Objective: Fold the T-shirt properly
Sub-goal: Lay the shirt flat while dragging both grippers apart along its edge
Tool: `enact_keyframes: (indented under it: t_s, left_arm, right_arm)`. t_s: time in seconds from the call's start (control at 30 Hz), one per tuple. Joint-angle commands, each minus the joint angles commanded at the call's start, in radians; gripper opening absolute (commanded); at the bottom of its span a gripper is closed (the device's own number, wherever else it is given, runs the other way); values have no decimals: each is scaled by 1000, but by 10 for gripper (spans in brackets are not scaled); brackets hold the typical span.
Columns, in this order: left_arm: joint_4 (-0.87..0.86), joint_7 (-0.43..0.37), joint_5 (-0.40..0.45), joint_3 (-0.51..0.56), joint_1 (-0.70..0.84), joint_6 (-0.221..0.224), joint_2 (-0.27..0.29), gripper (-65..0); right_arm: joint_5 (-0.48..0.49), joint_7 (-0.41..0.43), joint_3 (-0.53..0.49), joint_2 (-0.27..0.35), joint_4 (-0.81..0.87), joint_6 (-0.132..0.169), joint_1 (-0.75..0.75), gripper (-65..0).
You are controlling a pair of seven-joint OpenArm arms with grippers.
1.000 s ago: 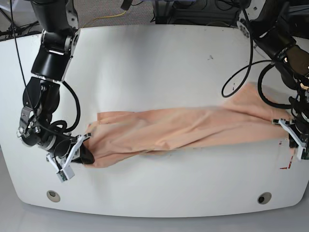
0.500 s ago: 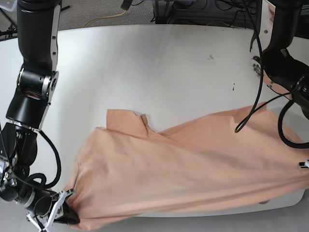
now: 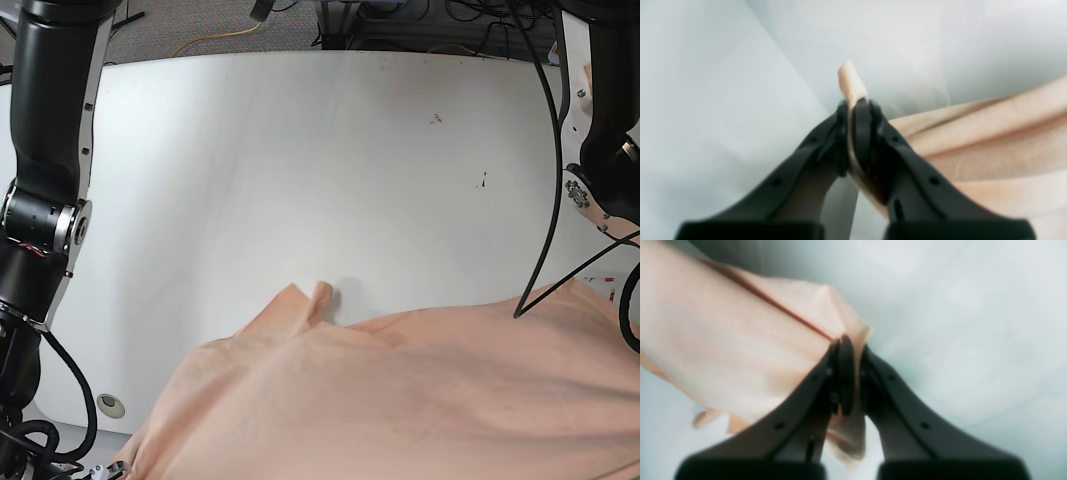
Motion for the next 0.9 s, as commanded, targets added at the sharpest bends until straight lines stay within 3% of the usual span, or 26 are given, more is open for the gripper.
enact_keyframes:
  t_s: [0.17,0.37,0.57,0.9]
  left_arm:
    - [6,0,-11,0,107,-2,3,-650]
    - [6,0,-120,-5,259,-2,3,-650]
    - [48,0,-250,-5,489,-2,6,-650]
    - [68,0,-374,-9,827,-2,23,-650]
  right_arm:
    - [0,0,2,18,41,0,-92,-650]
    - [0,-2,86,21,123,0,-276,-650]
    - [5,-58,190,17,184,0,-482,-650]
    - [224,-107,328,23,212,0,-776,-650]
